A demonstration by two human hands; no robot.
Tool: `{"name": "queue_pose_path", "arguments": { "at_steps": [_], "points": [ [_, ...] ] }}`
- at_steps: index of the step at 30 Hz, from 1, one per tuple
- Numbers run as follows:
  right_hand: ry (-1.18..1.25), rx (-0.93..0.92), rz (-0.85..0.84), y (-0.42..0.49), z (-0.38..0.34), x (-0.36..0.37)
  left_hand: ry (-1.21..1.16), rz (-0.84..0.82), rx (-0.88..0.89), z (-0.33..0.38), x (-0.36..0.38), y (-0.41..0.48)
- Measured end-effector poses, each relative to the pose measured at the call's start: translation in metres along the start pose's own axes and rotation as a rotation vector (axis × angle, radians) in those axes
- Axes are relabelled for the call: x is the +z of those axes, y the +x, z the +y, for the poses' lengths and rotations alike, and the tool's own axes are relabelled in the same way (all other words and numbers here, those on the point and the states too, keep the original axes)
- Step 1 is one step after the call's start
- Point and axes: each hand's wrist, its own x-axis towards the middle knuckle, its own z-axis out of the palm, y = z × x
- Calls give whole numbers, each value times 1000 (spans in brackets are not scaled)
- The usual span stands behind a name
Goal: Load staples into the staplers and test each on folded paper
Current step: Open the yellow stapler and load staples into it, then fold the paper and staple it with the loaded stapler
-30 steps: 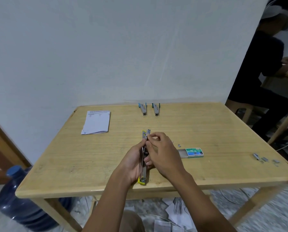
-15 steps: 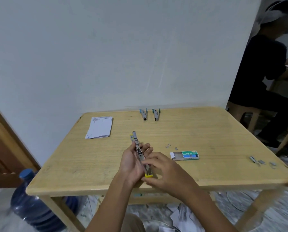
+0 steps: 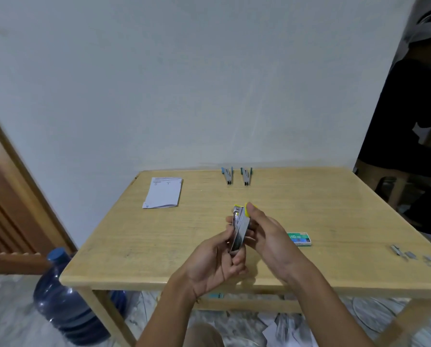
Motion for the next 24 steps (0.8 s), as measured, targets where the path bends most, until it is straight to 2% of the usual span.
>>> {"name": "queue_pose_path", "arguments": {
  "at_steps": [3,8,11,14,19,20,22,24],
  "points": [
    [113,10,73,2,0,10,4,-5,7,5,-1,-5],
    [135,-5,112,8,3,23,90,16,-16,14,-12,-9],
    [158,-14,136,13,4,28,215,114,-40,21,-21,-11],
    [149,-5,153,17,3,30,447,439,32,31,-33,-13],
    [-37,-14,214,22,-5,34,865,1097,359,64,-82,6],
    [-81,-11,212,24,-8,36,928,1201,348,72,-98,14],
    [-147,11,209,29,-16,36,1068,1350,184,88,-127,27],
    [-229,36,210,36,-23,35,1159,1400,-3,101,-147,39]
  ]
}}
